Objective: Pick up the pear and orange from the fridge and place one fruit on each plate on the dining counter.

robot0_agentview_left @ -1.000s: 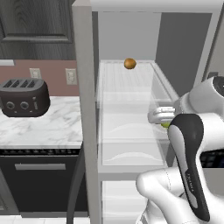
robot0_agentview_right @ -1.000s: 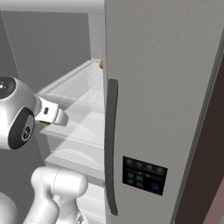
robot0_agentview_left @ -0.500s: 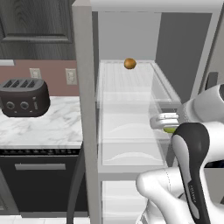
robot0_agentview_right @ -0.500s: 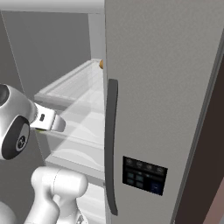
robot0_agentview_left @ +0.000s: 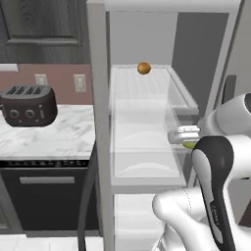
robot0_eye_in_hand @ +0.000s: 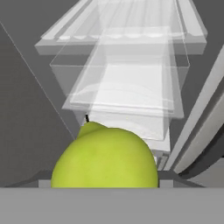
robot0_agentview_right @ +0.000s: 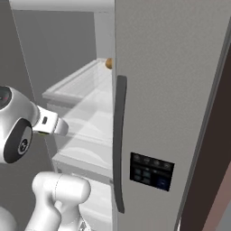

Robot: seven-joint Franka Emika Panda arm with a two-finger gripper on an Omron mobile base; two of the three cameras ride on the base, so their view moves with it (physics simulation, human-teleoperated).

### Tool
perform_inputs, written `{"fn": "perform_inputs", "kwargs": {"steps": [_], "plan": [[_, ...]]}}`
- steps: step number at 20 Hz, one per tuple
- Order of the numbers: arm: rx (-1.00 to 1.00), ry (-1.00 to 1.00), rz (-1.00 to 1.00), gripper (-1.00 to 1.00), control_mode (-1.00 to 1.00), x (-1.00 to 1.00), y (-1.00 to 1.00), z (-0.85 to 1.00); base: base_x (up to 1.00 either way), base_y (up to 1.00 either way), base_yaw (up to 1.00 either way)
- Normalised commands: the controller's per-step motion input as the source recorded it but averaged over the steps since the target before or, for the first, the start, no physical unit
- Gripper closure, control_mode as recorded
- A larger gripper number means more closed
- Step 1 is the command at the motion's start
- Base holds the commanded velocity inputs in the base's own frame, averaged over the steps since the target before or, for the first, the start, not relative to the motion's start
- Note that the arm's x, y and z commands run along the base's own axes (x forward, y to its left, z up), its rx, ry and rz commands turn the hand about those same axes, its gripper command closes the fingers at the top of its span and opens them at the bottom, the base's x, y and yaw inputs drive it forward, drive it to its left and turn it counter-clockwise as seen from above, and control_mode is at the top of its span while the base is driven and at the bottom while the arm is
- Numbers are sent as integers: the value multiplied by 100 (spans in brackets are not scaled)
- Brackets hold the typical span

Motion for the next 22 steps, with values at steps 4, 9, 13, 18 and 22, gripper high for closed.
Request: {"fn": "perform_inputs", "kwargs": {"steps": [4,9,13,18,22], "plan": [[0,0,0,100,100,0,0,0,-100,20,-6],[0,0,0,100,100,0,0,0,-100,44,0],[0,0,0,100,100,0,0,0,-100,60,14],[0,0,0,100,100,0,0,0,-100,93,37],[0,0,0,100,100,0,0,0,-100,100,52]]}}
